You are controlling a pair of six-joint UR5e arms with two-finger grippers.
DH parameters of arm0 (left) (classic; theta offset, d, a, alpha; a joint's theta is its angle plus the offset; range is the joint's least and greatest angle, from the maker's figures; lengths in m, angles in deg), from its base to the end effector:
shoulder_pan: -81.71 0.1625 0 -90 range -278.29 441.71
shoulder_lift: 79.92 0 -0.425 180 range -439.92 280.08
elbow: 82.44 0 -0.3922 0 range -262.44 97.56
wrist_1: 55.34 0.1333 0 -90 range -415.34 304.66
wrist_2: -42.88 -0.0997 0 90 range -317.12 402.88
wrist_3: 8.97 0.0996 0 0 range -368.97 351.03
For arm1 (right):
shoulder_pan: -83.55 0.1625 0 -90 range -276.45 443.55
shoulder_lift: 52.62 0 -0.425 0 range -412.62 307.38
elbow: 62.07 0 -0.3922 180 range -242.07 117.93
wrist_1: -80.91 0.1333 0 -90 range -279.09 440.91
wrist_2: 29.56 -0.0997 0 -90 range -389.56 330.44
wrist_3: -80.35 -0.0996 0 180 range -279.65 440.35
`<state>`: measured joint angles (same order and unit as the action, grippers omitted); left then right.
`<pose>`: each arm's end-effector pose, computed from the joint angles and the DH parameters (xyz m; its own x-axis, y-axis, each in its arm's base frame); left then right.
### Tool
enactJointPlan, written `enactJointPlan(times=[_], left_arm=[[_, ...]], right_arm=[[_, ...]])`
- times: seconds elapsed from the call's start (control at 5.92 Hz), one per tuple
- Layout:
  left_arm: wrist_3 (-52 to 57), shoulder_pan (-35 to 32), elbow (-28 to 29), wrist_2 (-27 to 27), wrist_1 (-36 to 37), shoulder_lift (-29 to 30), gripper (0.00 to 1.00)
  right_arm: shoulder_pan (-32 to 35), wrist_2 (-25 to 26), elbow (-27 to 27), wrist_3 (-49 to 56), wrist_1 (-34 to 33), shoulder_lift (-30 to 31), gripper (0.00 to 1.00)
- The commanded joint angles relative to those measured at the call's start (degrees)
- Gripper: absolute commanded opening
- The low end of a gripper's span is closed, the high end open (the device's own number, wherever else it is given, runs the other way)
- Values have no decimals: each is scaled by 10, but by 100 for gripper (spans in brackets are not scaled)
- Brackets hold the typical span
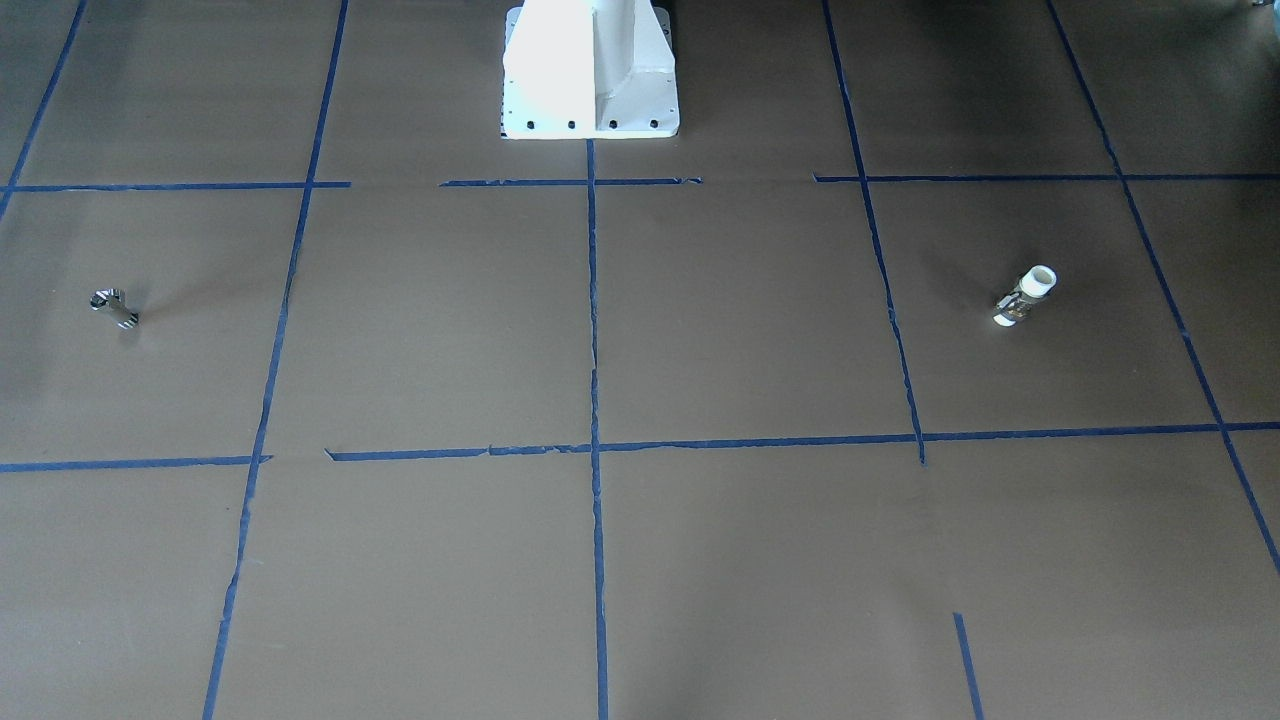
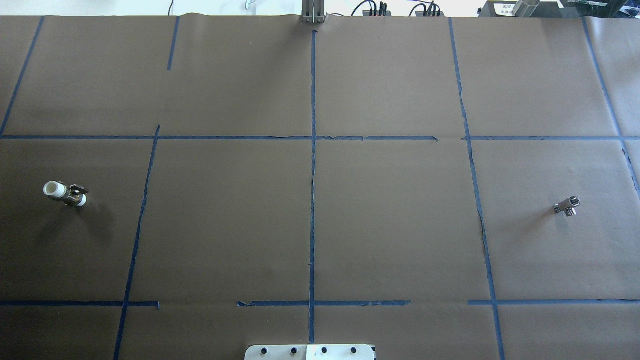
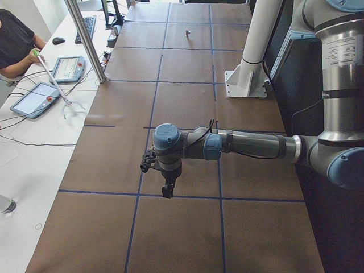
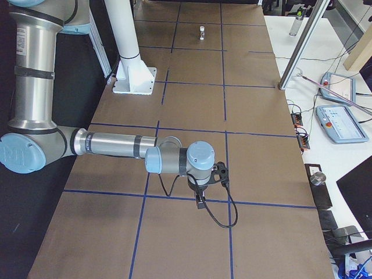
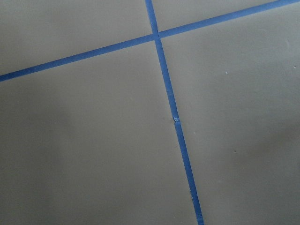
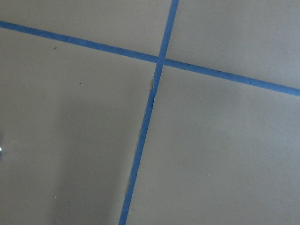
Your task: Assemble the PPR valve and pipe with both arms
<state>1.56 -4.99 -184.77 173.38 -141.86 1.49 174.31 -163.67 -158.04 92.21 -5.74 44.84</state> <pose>-0.0439 -0.4312 0.6324 0.7357 0.2284 -0.6377 -0.1953 0.9730 0.1231 0.0698 -0.4380 0.6623 0.7056 -0.2182 0.6742 0.1346 0.9754 0.1747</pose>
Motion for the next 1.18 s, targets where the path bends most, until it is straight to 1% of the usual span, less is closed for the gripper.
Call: enactJointPlan(times=[0.0,0.34,0.68,1.01], left_arm=[[-1,0,5,-4,-3,0,100],[1,0,2,-4,-4,-3,100],[-1,7,-27,-5,-5,-15,100],[-2,10,-23,1,-10,-15,100]], right_arm=[[8,24,-16,-1,-4,1,100],[7,18,-17,-1,-4,5,100],[7,17,-17,-1,-4,7,100],[7,17,-15,-1,-4,7,100]])
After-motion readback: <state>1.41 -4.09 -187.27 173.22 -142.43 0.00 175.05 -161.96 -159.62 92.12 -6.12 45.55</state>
